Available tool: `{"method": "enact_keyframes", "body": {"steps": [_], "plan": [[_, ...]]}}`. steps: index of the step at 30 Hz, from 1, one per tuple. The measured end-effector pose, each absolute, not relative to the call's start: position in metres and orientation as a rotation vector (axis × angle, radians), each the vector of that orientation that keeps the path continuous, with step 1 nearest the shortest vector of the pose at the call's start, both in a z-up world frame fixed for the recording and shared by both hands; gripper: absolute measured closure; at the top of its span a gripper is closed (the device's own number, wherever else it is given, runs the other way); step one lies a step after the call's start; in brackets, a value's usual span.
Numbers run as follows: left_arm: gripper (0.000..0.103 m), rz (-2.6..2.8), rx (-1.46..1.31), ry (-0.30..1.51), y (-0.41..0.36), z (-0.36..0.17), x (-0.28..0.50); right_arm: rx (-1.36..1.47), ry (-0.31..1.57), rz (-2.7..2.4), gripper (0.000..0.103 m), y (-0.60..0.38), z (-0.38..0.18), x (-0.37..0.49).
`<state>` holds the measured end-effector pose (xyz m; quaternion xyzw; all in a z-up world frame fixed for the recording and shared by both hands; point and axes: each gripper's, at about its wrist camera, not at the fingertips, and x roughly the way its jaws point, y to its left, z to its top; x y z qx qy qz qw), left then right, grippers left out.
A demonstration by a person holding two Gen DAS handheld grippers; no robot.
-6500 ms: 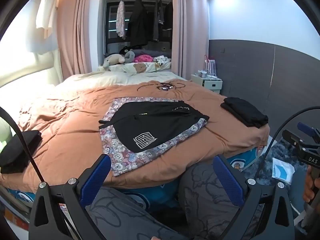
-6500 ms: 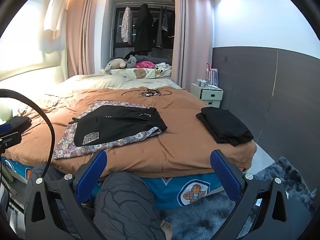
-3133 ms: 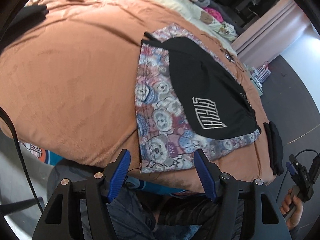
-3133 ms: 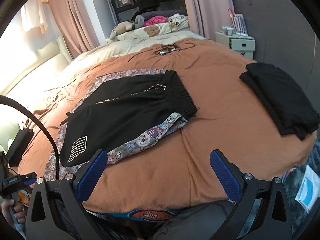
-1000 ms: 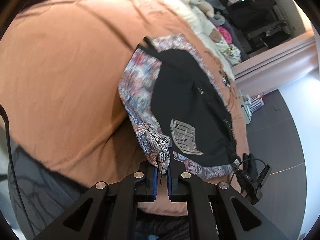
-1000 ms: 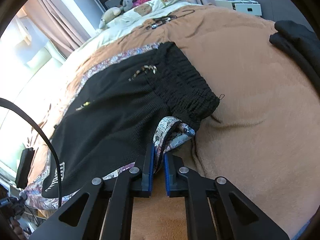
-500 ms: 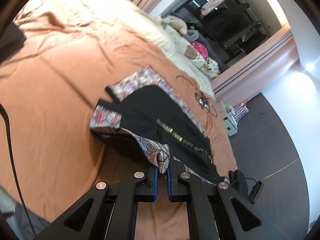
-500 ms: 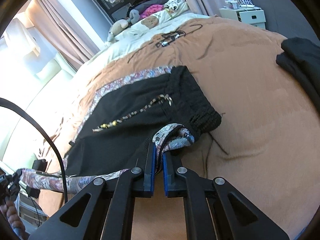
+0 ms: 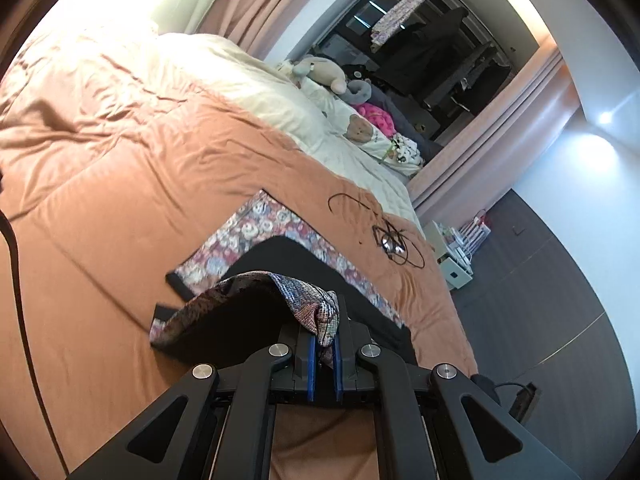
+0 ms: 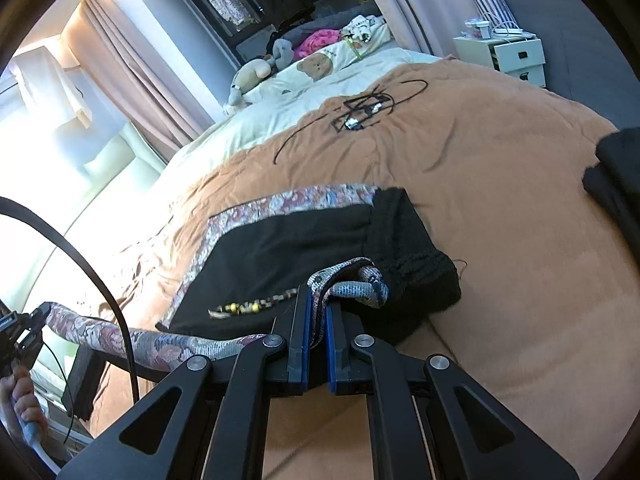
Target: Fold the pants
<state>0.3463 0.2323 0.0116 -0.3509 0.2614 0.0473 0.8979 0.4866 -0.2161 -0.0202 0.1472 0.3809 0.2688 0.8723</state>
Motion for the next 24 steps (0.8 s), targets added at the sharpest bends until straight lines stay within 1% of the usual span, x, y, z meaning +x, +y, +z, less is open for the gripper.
{"method": "enact_keyframes", "body": {"steps": [12,24], "plan": [[0.097,0.109,-0.672,0.587,0.267,0.009,0.445,0.293,0.802,0.547,0.100,-0.176,-0.025,0.550],[0.097,0.142,-0.661,0.697,0.301,-0.037,0.558,0.267,0.858,0.526,0.100,-0.134,-0.046,0.625]]}}
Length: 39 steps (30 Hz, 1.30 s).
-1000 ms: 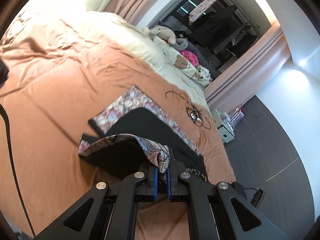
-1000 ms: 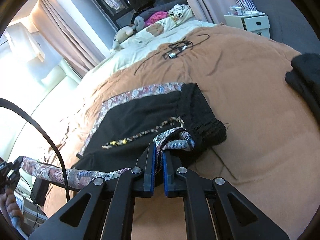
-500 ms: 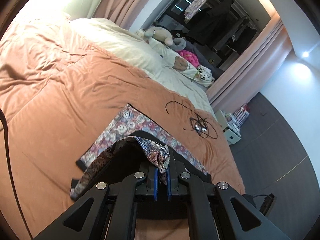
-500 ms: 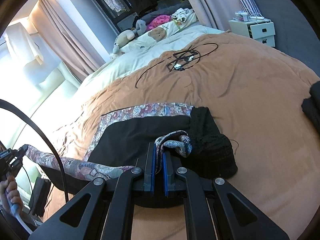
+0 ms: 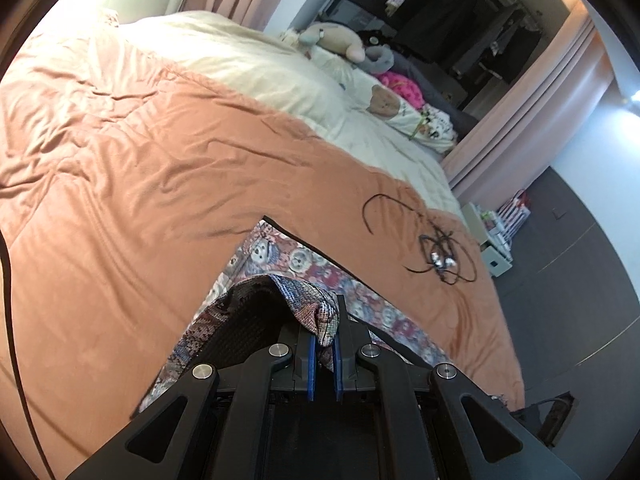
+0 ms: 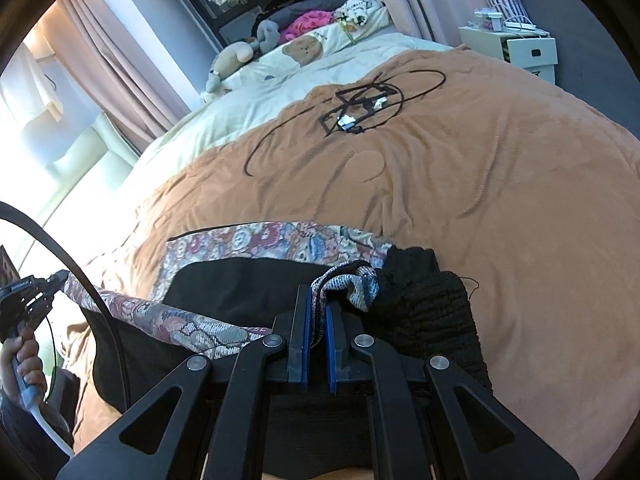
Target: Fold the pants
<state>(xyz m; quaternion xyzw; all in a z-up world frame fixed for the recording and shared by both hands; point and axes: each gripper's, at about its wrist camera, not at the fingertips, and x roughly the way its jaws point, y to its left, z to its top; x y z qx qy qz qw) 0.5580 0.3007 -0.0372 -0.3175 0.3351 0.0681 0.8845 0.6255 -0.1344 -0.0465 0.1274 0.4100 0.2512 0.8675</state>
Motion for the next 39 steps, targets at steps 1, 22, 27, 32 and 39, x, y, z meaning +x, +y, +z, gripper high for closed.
{"method": "enact_keyframes", "body": {"steps": [1,22,27,32,39], "plan": [[0.097,0.143,-0.661,0.705,0.303,-0.041,0.565,0.266,0.864,0.523,0.100,-0.131,-0.049,0.632],[0.095,0.186,-0.599,0.903,0.336,-0.135,0.715,0.267,0.922,0.443,0.098,-0.095,-0.102,0.711],[0.054,0.252,-0.542,0.936,0.342,-0.138,0.728,0.308,0.914,0.493,0.067,-0.103,-0.093,0.711],[0.039,0.274,-0.392,0.905,0.339,-0.119,0.722,0.266,0.865,0.507,0.039,-0.117,-0.077,0.702],[0.039,0.246,-0.164,0.974,0.323,-0.131,0.726,0.082,0.845,0.441,0.039,-0.127,-0.064,0.691]]}}
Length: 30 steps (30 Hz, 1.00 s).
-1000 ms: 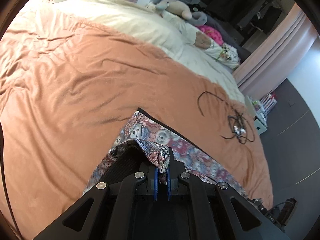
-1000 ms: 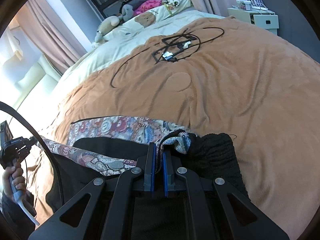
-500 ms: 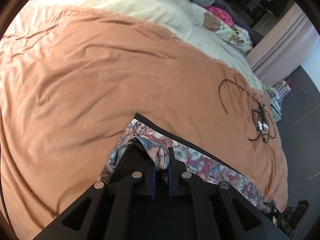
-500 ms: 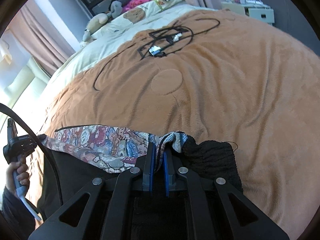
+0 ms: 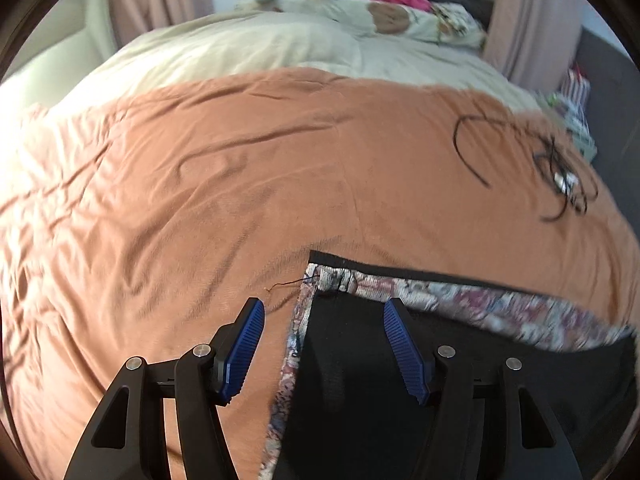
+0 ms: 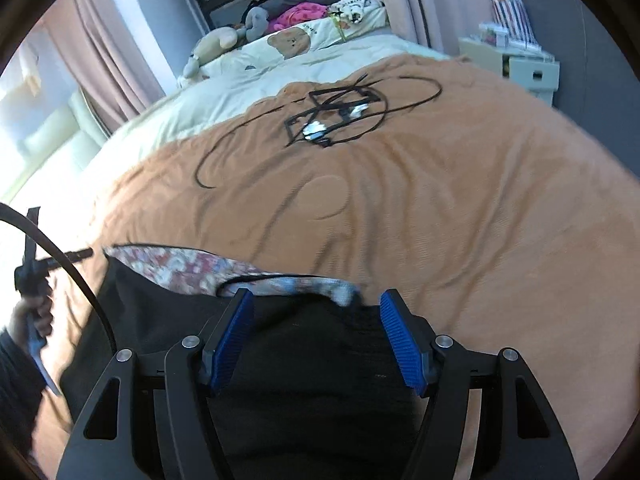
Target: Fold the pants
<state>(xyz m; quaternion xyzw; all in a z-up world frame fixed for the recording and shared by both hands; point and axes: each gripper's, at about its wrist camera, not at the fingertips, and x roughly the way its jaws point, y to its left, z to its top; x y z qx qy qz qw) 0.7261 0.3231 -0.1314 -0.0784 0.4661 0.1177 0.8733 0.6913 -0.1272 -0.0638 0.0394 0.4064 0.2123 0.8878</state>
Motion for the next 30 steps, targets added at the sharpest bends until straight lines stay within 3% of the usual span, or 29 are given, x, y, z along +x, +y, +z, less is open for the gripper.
{"method": "enact_keyframes", "body": {"steps": [6,11,17,19,20,30], "plan": [[0.039,0.228,-0.091,1.010,0.321,-0.156,0.741,-0.048,0.935,0.432,0.039,-0.123,-0.078,0.699],[0.045,0.206,-0.051,1.006,0.318,-0.169,0.752,-0.058,0.974,0.470,0.039,-0.116,-0.094,0.717],[0.068,0.181,0.044,0.996,0.301,-0.176,0.765,-0.067,0.937,0.475,0.064,-0.120,-0.095,0.723],[0.094,0.201,0.054,1.007,0.299,-0.179,0.768,-0.067,0.925,0.468,0.065,-0.120,-0.094,0.721],[0.098,0.205,0.050,1.018,0.302,-0.181,0.771,-0.068,0.919,0.464,0.066,-0.119,-0.094,0.720],[0.099,0.300,-0.010,0.954,0.324,-0.159,0.764,-0.054,0.843,0.438,0.070,-0.121,-0.080,0.702]]}}
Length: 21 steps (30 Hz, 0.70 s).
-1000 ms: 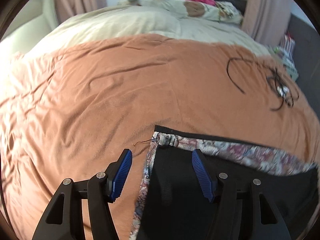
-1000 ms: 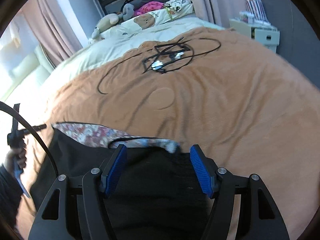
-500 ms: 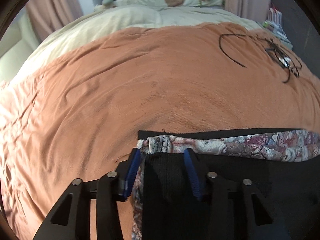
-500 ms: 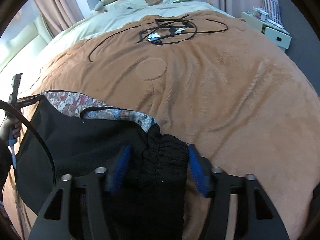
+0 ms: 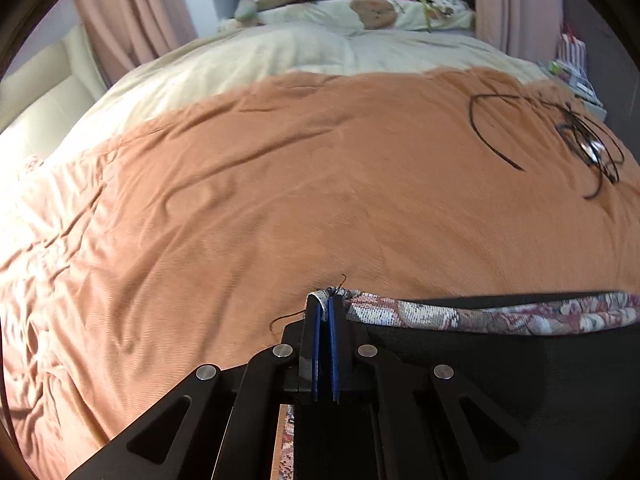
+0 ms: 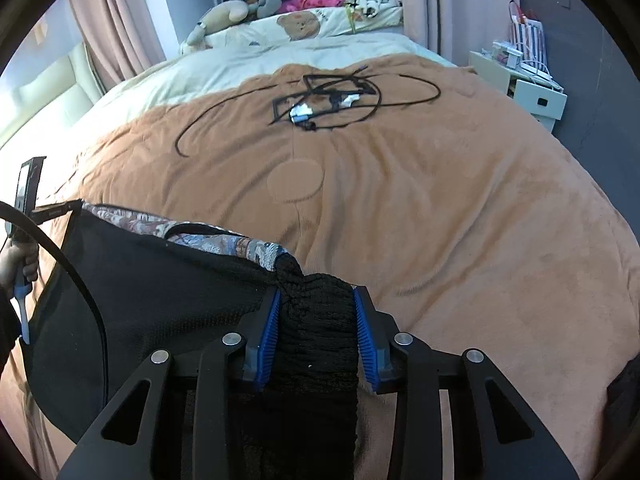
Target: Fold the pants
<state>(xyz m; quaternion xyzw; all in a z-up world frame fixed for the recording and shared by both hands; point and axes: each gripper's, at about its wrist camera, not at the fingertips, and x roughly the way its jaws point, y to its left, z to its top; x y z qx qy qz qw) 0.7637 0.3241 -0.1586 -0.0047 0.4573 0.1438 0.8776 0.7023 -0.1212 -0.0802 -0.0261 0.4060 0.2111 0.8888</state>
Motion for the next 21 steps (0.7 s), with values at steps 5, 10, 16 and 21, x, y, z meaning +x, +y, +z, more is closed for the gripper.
{"method": "enact_keyframes", "body": {"steps": [5,10,16,21], "plan": [[0.099,0.334,-0.023,0.984,0.328,-0.172,0.777,-0.074,0.872,0.400,0.070,-0.109,-0.100,0.719],[0.094,0.379,-0.037,1.023,0.330,-0.183,0.788,-0.045,0.926,0.399,0.063,-0.106,-0.108,0.727],[0.047,0.387,-0.114,1.021,0.347,-0.162,0.767,0.036,0.901,0.402,0.040,-0.138,-0.086,0.711],[0.044,0.390,-0.148,1.009,0.354,-0.136,0.729,0.106,0.913,0.427,0.040,-0.161,-0.080,0.686]]}}
